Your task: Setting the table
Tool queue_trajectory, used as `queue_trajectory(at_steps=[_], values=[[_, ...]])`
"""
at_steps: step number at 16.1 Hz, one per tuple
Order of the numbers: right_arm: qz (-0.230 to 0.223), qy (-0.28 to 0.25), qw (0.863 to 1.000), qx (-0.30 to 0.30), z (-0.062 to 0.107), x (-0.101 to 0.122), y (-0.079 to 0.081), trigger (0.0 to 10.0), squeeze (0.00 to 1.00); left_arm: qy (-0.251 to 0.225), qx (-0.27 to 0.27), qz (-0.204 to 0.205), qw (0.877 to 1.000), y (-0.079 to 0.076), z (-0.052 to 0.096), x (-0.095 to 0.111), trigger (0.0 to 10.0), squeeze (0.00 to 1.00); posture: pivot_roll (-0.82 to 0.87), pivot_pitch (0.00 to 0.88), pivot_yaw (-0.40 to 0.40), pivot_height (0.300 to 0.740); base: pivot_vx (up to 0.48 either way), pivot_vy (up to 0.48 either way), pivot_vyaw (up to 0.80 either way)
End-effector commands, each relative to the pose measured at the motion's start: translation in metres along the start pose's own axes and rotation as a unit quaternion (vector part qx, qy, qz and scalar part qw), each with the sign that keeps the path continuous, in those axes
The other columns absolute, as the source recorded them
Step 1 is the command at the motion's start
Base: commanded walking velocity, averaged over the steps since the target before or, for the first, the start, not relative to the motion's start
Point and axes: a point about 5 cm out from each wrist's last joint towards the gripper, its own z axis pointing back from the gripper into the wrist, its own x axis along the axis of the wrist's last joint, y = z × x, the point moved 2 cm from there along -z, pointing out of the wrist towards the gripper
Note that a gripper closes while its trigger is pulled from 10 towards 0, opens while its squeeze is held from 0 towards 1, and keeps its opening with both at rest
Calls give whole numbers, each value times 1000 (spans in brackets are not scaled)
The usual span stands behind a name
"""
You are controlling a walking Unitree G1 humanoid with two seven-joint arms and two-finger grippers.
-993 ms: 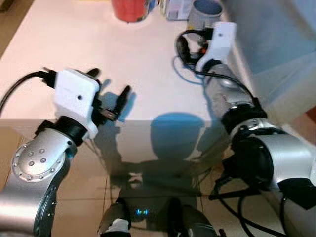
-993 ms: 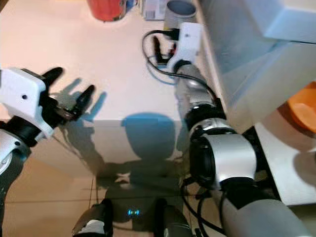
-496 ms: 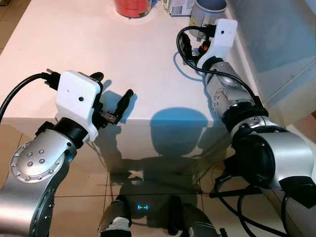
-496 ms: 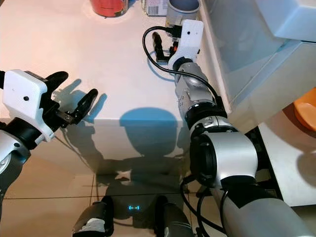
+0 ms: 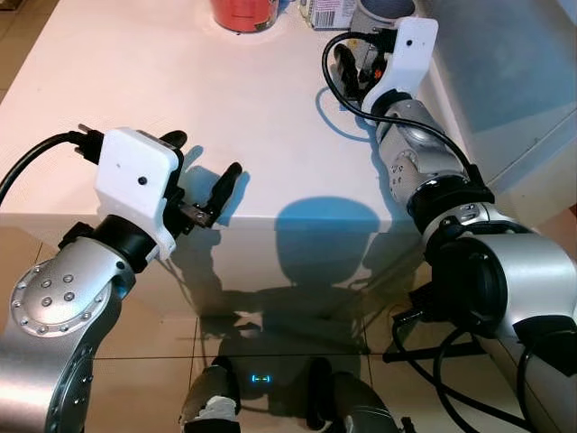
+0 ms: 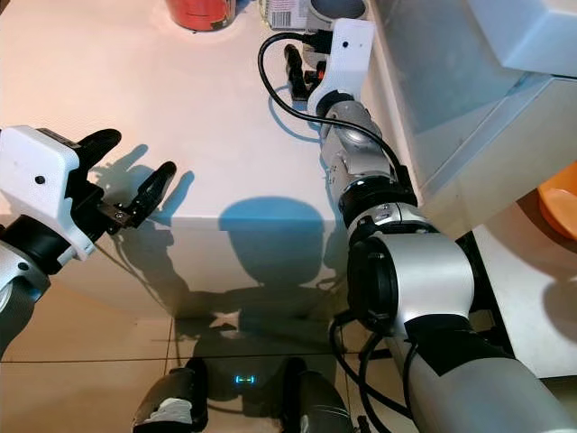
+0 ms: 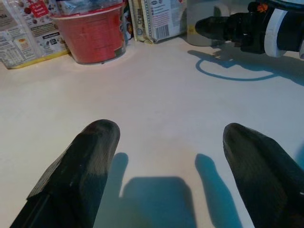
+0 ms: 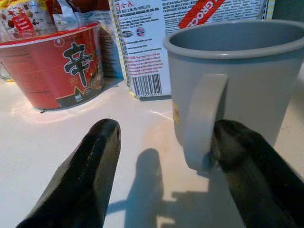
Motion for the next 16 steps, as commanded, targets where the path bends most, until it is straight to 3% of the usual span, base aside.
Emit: queue_trajectory(at_steps=[1,16], values=[[4,2,1000,-8,0,1,-5,0,0,-5,-10,-5,1000,-4,4,3,10000,0,277,295,-89,740,0,0,0],[0,0,1000,-14,-1,5,-8,0,0,-1,-12,-7,1000,-3,8,5,10000,0,282,288,-90,740,0,0,0]])
